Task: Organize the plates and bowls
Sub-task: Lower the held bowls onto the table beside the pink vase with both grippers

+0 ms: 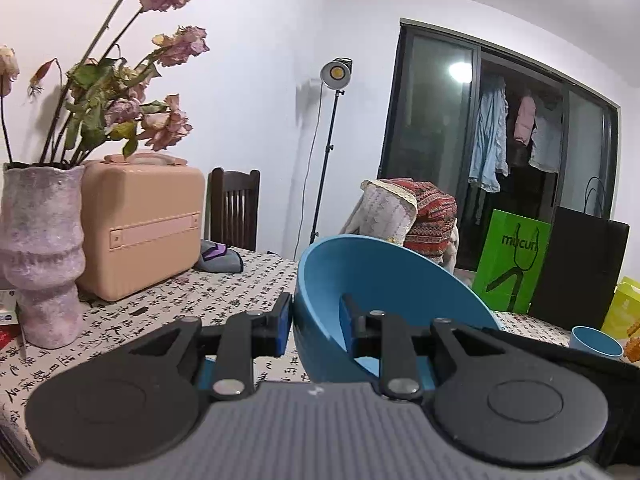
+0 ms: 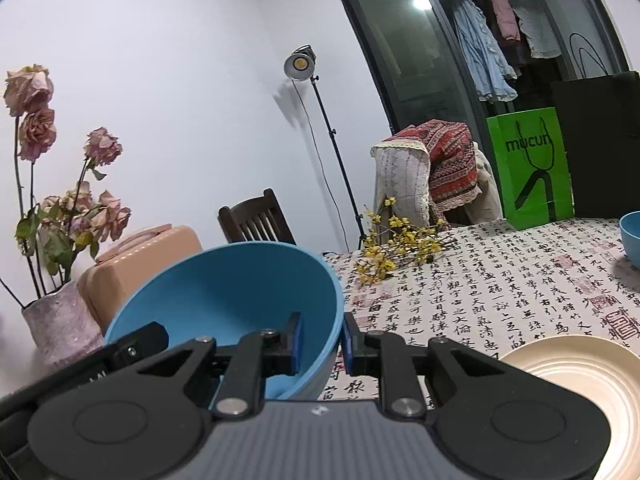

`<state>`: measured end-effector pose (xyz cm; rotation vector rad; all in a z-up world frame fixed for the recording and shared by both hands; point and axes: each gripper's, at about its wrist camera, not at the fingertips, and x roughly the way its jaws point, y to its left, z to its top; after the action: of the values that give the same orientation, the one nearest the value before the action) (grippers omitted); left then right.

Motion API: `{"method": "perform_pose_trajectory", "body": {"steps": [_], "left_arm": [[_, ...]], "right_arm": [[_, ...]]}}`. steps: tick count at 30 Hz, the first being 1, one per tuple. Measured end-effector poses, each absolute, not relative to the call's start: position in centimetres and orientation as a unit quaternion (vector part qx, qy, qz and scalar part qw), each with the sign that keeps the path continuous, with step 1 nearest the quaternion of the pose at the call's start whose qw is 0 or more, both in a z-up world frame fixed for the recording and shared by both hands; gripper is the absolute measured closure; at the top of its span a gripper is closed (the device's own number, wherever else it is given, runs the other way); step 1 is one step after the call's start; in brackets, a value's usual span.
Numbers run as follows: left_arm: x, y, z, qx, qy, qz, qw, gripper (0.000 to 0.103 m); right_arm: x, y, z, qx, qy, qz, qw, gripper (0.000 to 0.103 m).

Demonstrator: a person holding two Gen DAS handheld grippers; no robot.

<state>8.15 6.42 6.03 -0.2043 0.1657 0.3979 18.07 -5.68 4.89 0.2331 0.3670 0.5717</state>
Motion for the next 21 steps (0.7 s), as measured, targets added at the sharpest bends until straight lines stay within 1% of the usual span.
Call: {"method": "perform_pose_trajectory", "body": {"steps": [21], "left_arm": [[6.2,8.3,5.8,-0.104,0.08,0.235,0.963,0.077]], "right_arm": [[17.2,-3.1,4.8,0.11,0.184,0.32,0.923,0.084]]}}
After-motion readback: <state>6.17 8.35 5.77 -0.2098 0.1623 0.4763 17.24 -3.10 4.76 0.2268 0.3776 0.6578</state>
